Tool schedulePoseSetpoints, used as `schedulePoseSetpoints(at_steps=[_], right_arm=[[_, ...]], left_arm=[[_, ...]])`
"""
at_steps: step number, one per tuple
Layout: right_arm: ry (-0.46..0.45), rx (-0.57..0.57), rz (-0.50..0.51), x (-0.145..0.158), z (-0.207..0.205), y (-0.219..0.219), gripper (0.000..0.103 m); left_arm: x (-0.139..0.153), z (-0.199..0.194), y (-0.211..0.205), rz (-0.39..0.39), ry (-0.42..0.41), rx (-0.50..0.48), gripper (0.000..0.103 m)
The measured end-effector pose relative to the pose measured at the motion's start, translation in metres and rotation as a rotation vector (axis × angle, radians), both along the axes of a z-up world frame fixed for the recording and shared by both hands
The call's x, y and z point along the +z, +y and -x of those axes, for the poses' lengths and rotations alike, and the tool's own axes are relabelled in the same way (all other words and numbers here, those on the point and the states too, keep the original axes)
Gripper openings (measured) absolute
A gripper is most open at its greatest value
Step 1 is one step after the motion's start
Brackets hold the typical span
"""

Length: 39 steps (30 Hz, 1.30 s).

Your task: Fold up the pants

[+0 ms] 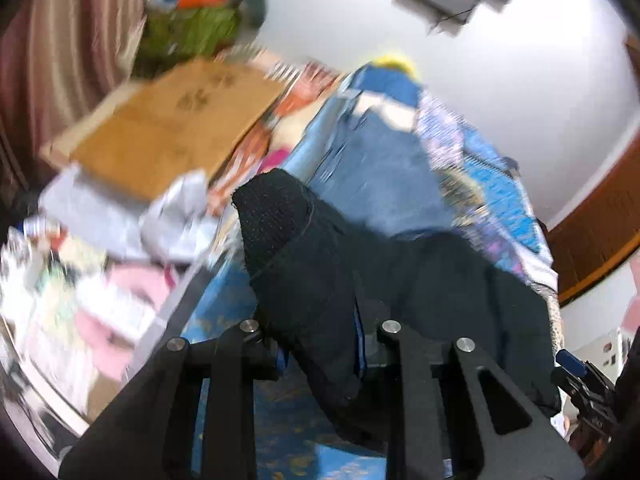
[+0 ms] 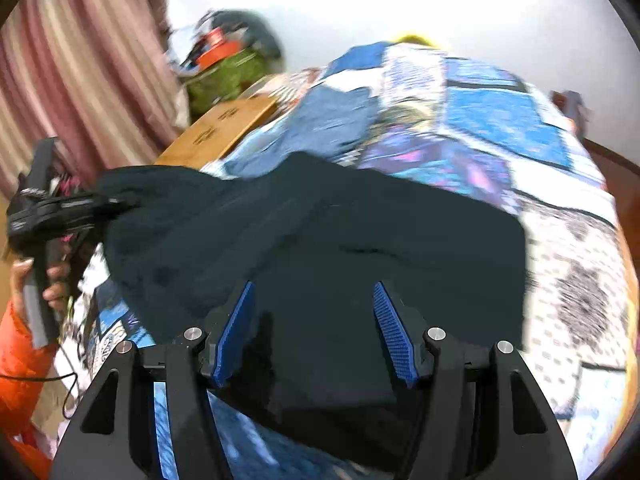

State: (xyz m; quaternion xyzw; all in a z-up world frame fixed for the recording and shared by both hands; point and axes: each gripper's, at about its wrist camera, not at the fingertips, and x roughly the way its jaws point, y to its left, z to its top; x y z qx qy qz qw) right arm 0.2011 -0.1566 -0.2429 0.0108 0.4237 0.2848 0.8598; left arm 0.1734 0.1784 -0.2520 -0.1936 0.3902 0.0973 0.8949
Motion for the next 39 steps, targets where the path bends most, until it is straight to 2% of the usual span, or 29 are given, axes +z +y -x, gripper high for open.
schedulePoseSetpoints(at_steps=[4, 9, 15, 21, 31, 36, 39], right_arm=[[-0.008, -0.108, 0.007, 0.002, 0.003, -0.045, 0.058], [0.011, -0.197, 0.042, -0.007, 0.009, -0.087, 0.058], [0.083, -0.198, 0.064, -0.034, 0.020, -0.104, 0.058], [0.078, -0.173, 0.051, -0.045, 0.026, -0.102, 0.058], [0.094, -0.175, -0.008, -0.051, 0.024, -0.107, 0.058], [0.092, -0.178, -0.023, -0.049, 0.028, -0.111, 0.058], [0.093, -0.181, -0.033, -0.048, 0.031, -0.115, 0.058]], left_arm=[[0.042, -0.002, -0.030, -0.071, -0.100, -0.064, 0.024], [0.077, -0.014, -0.063, -0.025, -0.180, -0.142, 0.024], [0.091, -0.036, -0.105, 0.020, -0.199, -0.218, 0.022], [0.099, -0.051, -0.162, -0.011, -0.203, -0.332, 0.022], [0.071, -0.058, -0.263, -0.041, -0.109, -0.599, 0.022], [0.027, -0.060, -0.315, -0.101, 0.027, -0.730, 0.022], [-0.001, -0.060, -0.327, -0.134, 0.089, -0.767, 0.023]])
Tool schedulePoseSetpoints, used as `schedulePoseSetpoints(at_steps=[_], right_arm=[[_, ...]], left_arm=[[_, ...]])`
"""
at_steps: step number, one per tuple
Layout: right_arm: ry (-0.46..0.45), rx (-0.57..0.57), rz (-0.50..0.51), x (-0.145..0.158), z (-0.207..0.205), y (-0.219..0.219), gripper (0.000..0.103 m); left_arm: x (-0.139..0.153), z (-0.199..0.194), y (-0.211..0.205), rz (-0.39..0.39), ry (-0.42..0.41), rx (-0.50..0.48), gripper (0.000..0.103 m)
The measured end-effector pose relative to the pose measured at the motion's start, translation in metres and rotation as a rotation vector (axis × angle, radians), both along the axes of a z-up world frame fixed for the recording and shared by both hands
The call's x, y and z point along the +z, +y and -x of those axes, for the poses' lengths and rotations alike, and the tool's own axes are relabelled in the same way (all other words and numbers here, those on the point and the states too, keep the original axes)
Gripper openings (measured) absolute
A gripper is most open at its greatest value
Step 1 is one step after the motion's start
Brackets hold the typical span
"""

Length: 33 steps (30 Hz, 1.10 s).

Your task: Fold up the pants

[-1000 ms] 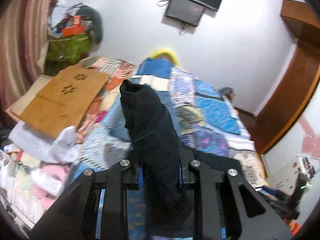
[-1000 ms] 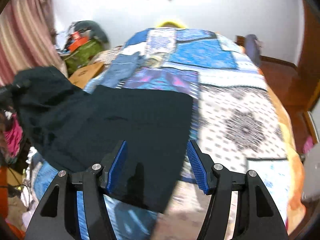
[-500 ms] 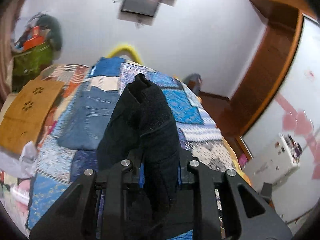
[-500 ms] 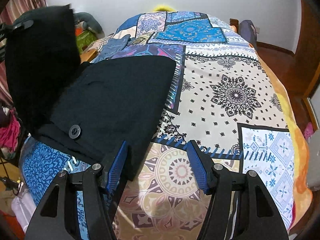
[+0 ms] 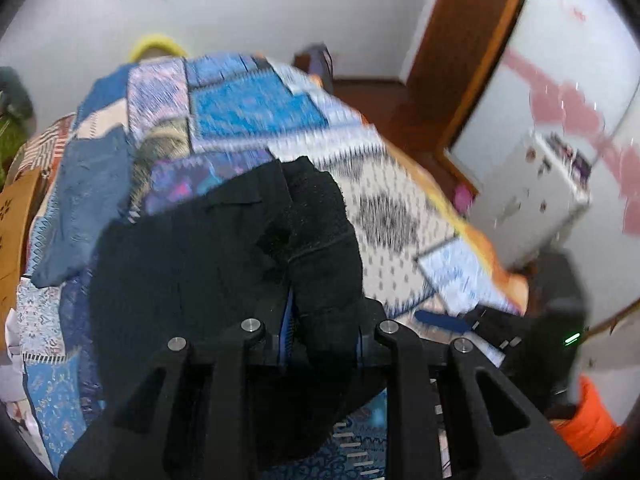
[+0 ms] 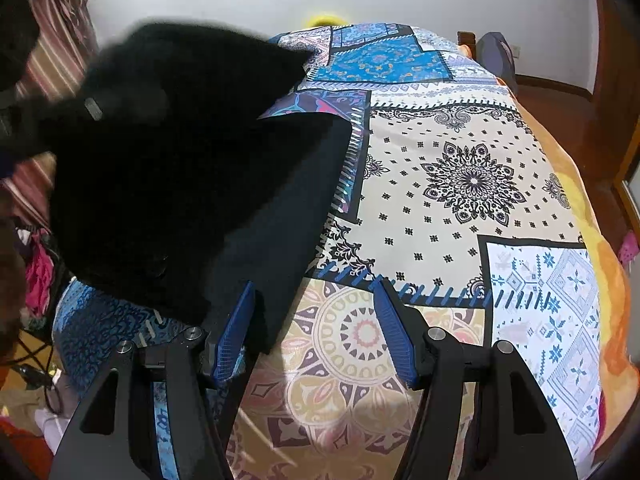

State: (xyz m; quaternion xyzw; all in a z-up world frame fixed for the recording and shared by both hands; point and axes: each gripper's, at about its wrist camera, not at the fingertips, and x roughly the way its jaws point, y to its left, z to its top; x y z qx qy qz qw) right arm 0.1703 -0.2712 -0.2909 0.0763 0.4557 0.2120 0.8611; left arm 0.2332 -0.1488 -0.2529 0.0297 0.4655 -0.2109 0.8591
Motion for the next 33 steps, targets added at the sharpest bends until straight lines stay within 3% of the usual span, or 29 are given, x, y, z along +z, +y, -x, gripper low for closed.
schedulePoseSetpoints(at_steps=[4, 8, 9, 14, 17, 22, 25, 30, 33], right_arm=[[0.002, -0.007, -0.008, 0.000, 0.003, -0.004, 0.058], [0.005, -0.014, -0.009, 0.002, 0.009, -0.005, 0.058], [0.006, -0.015, -0.005, 0.002, 0.010, -0.006, 0.060], [0.006, -0.005, 0.016, 0.004, 0.020, -0.004, 0.064], [0.011, 0.001, 0.012, 0.003, 0.022, -0.001, 0.064], [0.021, 0.004, 0.008, -0.005, 0.021, 0.006, 0.064], [0.016, 0.011, -0.008, -0.004, 0.018, 0.009, 0.064], [0.004, 0.046, -0.011, -0.001, 0.010, 0.016, 0.064], [0.004, 0.074, -0.013, -0.002, 0.003, 0.018, 0.064]], left_arm=[[-0.021, 0.002, -0.009, -0.034, 0.046, -0.028, 0.028], [-0.024, 0.002, -0.017, -0.043, 0.078, -0.060, 0.066], [-0.021, 0.003, -0.017, -0.036, 0.067, -0.055, 0.071], [0.004, 0.005, -0.003, -0.002, 0.026, -0.054, 0.072], [0.026, -0.003, 0.024, 0.018, -0.019, 0.009, 0.077], [0.047, -0.039, 0.087, -0.071, -0.108, 0.161, 0.084], [0.038, -0.070, 0.114, -0.162, -0.111, 0.218, 0.084], [-0.005, -0.135, 0.139, -0.339, -0.058, 0.197, 0.084], [-0.035, -0.169, 0.152, -0.348, 0.021, 0.208, 0.084]])
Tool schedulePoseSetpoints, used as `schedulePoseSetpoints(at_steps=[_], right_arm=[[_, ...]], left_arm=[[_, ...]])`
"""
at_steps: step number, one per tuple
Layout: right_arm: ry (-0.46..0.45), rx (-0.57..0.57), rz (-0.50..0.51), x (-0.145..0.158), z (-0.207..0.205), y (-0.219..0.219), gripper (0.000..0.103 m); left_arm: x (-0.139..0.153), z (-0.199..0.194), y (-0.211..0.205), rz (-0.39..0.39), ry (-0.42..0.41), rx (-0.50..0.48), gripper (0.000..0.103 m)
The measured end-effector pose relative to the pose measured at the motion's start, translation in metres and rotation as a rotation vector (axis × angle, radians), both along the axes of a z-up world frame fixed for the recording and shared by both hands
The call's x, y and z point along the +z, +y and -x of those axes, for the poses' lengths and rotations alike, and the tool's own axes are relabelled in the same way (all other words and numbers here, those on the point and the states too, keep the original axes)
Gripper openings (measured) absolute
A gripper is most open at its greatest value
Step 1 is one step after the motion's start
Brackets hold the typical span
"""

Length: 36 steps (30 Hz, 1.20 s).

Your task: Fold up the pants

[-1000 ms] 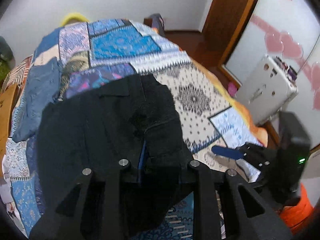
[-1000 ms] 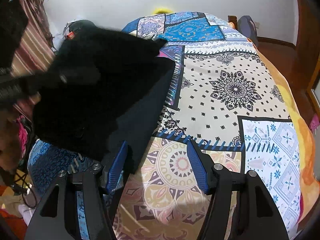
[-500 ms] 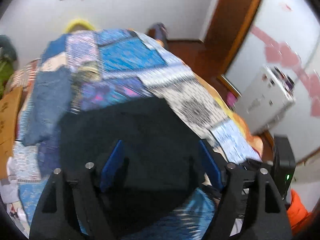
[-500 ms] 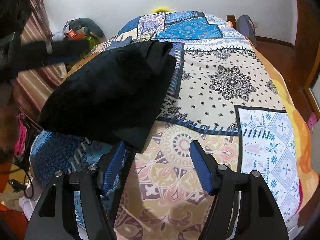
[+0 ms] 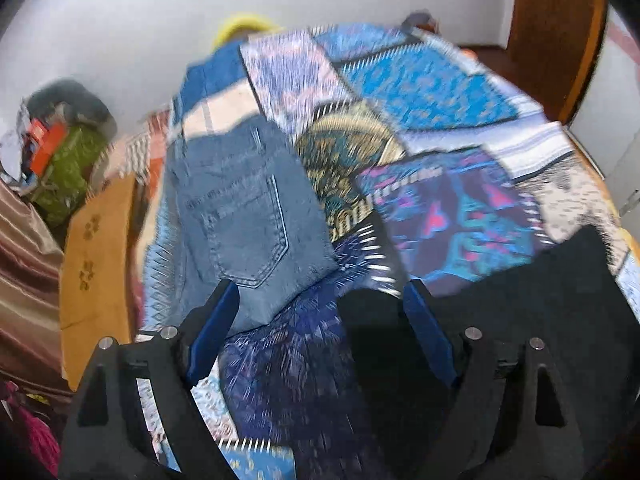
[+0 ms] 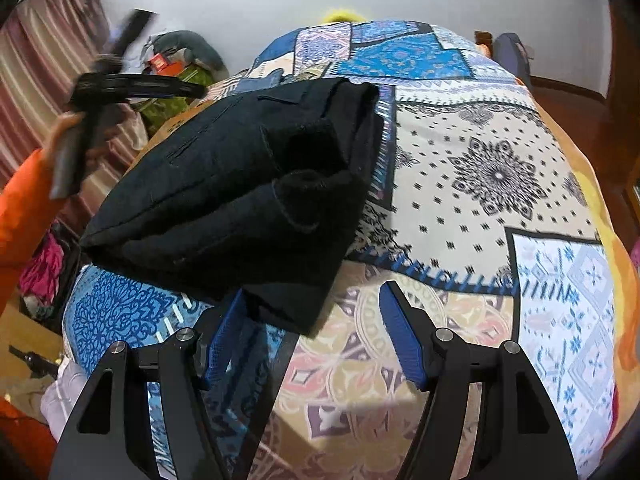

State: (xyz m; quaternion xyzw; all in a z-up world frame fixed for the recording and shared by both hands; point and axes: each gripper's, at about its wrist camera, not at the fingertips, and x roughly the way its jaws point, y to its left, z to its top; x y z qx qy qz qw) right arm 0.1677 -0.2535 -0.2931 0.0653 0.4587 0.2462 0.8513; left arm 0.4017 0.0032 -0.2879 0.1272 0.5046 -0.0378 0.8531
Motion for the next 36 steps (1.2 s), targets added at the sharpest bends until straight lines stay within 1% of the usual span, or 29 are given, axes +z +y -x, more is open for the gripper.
schedulePoseSetpoints(at_steps=[3, 5, 7, 9, 11, 13, 15, 18, 19, 21, 24, 26, 27, 29, 30, 31, 33, 34, 35, 36], right_arm=[[0.010, 0.018, 0.007, -0.002, -0.013, -0.003, 0.064], [0.015, 0.010, 0.027, -0.003, -0.024, -0.006, 0.064], [0.001, -0.020, 0.076, -0.002, -0.032, -0.007, 0.064], [-0.016, -0.043, 0.107, -0.001, -0.039, -0.010, 0.064], [-0.011, -0.072, 0.116, -0.001, -0.046, -0.016, 0.064], [-0.011, -0.102, 0.118, 0.001, -0.050, -0.022, 0.064], [-0.027, -0.132, 0.118, 0.008, -0.050, -0.030, 0.064], [-0.068, -0.159, 0.112, 0.022, -0.042, -0.039, 0.064], [-0.081, -0.163, 0.114, 0.027, -0.040, -0.039, 0.064], [-0.107, -0.166, 0.114, 0.036, -0.035, -0.041, 0.064], [-0.133, -0.142, 0.106, 0.046, -0.029, -0.036, 0.064], [-0.149, -0.113, 0.096, 0.052, -0.025, -0.030, 0.064], [-0.154, -0.101, 0.089, 0.054, -0.023, -0.026, 0.064], [-0.167, -0.070, 0.066, 0.058, -0.019, -0.017, 0.064], [-0.169, -0.056, 0.058, 0.060, -0.019, -0.012, 0.064], [-0.171, -0.039, 0.050, 0.061, -0.019, -0.008, 0.064], [-0.189, -0.009, 0.037, 0.065, -0.018, 0.003, 0.063], [-0.196, 0.004, 0.034, 0.066, -0.018, 0.008, 0.062], [-0.202, 0.022, 0.029, 0.068, -0.020, 0.015, 0.055], [-0.202, 0.035, 0.023, 0.068, -0.021, 0.019, 0.046]], left_arm=[[-0.032, -0.018, 0.003, -0.029, 0.075, -0.019, 0.084], [-0.044, -0.014, 0.005, -0.026, 0.096, -0.039, 0.085], [-0.046, 0.003, 0.015, -0.002, 0.062, -0.042, 0.085], [-0.048, 0.020, 0.020, -0.007, 0.044, -0.056, 0.085], [-0.048, 0.036, 0.026, 0.001, 0.033, -0.054, 0.085], [-0.045, 0.057, 0.034, 0.043, 0.036, -0.036, 0.085], [-0.041, 0.079, 0.039, 0.086, 0.042, -0.014, 0.085], [-0.034, 0.116, 0.043, 0.130, 0.036, 0.008, 0.085], [-0.032, 0.123, 0.044, 0.139, 0.038, 0.008, 0.085], [-0.031, 0.146, 0.042, 0.172, 0.048, 0.002, 0.085], [-0.027, 0.174, 0.039, 0.201, 0.035, 0.005, 0.085], [-0.022, 0.187, 0.037, 0.199, 0.025, 0.008, 0.085], [-0.019, 0.191, 0.035, 0.181, 0.016, 0.002, 0.085], [-0.005, 0.198, 0.031, 0.120, -0.028, -0.026, 0.084], [0.002, 0.200, 0.030, 0.106, -0.045, -0.033, 0.084], [0.011, 0.201, 0.029, 0.102, -0.064, -0.041, 0.084], [0.031, 0.201, 0.022, 0.122, -0.100, -0.071, 0.084], [0.037, 0.200, 0.019, 0.130, -0.113, -0.083, 0.084], [0.044, 0.199, 0.013, 0.146, -0.131, -0.103, 0.084], [0.052, 0.198, 0.006, 0.171, -0.150, -0.129, 0.084]])
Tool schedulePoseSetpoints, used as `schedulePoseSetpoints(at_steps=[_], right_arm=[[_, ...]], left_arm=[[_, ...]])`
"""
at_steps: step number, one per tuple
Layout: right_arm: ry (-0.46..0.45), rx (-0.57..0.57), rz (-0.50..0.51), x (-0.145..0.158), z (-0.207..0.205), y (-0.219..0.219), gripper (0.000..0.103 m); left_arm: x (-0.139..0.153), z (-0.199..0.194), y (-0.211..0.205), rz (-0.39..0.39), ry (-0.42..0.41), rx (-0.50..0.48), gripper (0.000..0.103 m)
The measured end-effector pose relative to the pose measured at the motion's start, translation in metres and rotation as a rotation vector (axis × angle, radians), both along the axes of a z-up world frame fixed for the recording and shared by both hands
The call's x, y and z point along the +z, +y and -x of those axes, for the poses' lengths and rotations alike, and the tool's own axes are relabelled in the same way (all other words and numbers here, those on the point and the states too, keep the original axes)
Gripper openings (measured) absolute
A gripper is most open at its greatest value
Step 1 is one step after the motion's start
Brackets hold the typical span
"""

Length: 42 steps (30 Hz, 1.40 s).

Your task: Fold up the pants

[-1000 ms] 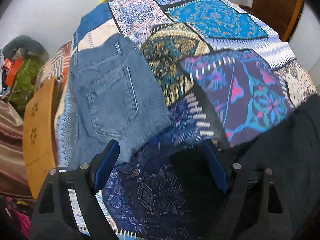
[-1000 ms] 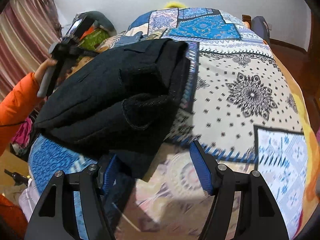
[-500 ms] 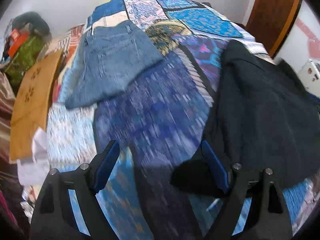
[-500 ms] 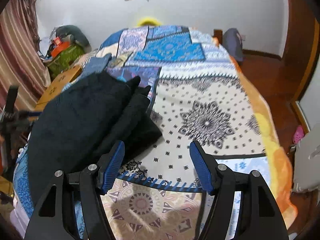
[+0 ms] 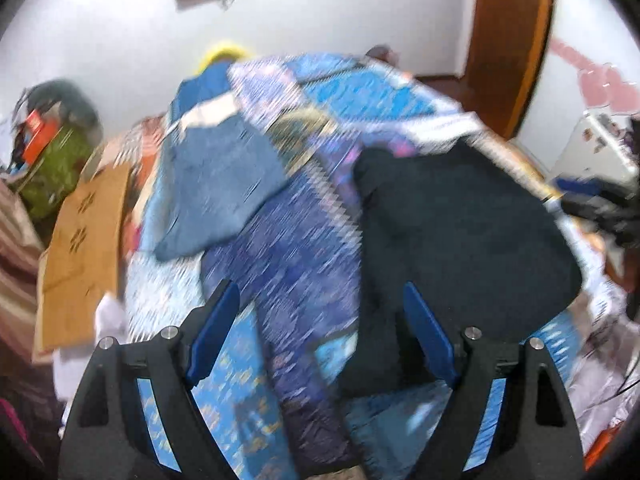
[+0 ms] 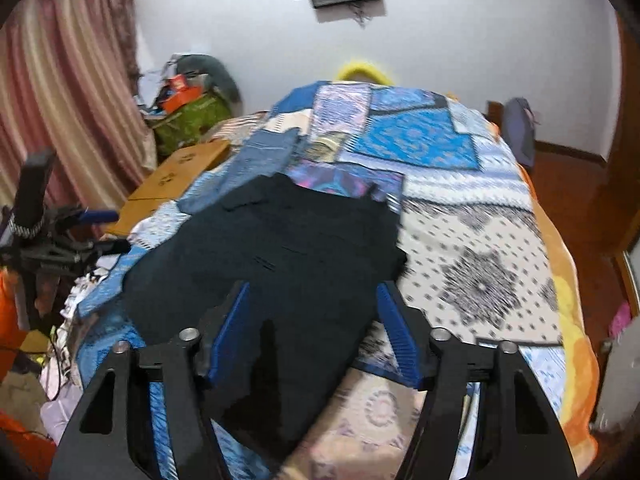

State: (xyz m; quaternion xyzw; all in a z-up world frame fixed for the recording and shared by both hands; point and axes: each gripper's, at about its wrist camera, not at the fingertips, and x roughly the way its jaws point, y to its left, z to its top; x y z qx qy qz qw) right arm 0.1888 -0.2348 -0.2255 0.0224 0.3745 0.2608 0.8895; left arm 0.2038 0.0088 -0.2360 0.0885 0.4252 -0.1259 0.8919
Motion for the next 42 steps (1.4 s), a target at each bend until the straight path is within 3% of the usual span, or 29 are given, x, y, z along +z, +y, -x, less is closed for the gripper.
schedulePoseSetpoints(at_steps=[2, 3, 6, 8, 11, 13, 18, 22, 24, 27, 31, 33, 38, 40, 42], right_arm=[[0.007, 0.030, -0.011, -0.001, -0.004, 0.011, 0.033], [0.010, 0.044, -0.014, -0.003, -0.007, 0.017, 0.027], [0.024, 0.078, 0.006, -0.012, -0.012, 0.032, 0.025], [0.053, 0.095, 0.039, -0.023, -0.015, 0.040, 0.024], [0.084, 0.100, 0.100, -0.042, -0.012, 0.040, 0.024], [0.093, 0.091, 0.104, -0.047, -0.007, 0.029, 0.020], [0.117, 0.042, 0.094, -0.038, 0.004, -0.002, 0.020], [0.082, -0.020, 0.103, -0.024, -0.001, -0.015, 0.023], [0.054, -0.037, 0.090, -0.018, -0.007, -0.019, 0.024], [0.028, -0.055, 0.074, -0.013, -0.023, -0.017, 0.024], [0.014, -0.054, 0.054, -0.019, -0.048, -0.007, 0.024], [0.029, -0.063, 0.036, -0.027, -0.062, -0.007, 0.024], [0.098, -0.060, 0.001, -0.048, -0.081, -0.004, 0.026], [0.086, -0.046, 0.024, -0.051, -0.082, -0.002, 0.023], [0.049, -0.033, 0.048, -0.048, -0.078, -0.001, 0.013]], left_arm=[[0.006, -0.006, -0.014, 0.041, -0.006, -0.048, 0.080], [0.006, -0.012, -0.026, 0.063, 0.010, -0.088, 0.066], [-0.002, -0.026, -0.051, 0.076, 0.054, -0.145, 0.035], [-0.014, -0.035, -0.066, 0.065, 0.075, -0.167, 0.028], [-0.037, -0.042, -0.077, 0.010, 0.096, -0.163, 0.028], [-0.052, -0.043, -0.072, 0.021, 0.119, -0.161, 0.028], [-0.050, -0.022, -0.063, -0.029, 0.074, -0.164, 0.029], [-0.041, -0.025, -0.046, -0.013, 0.105, -0.124, 0.034], [-0.031, -0.036, -0.037, 0.056, 0.122, -0.090, 0.034], [-0.014, -0.051, -0.031, 0.089, 0.082, -0.043, 0.034], [-0.002, -0.077, -0.033, 0.128, 0.067, -0.027, 0.034], [0.001, -0.089, -0.034, 0.185, 0.070, -0.027, 0.034], [-0.019, -0.117, -0.052, 0.218, 0.152, -0.072, 0.034], [-0.033, -0.123, -0.061, 0.189, 0.184, -0.091, 0.034], [-0.045, -0.127, -0.067, 0.153, 0.198, -0.094, 0.034]])
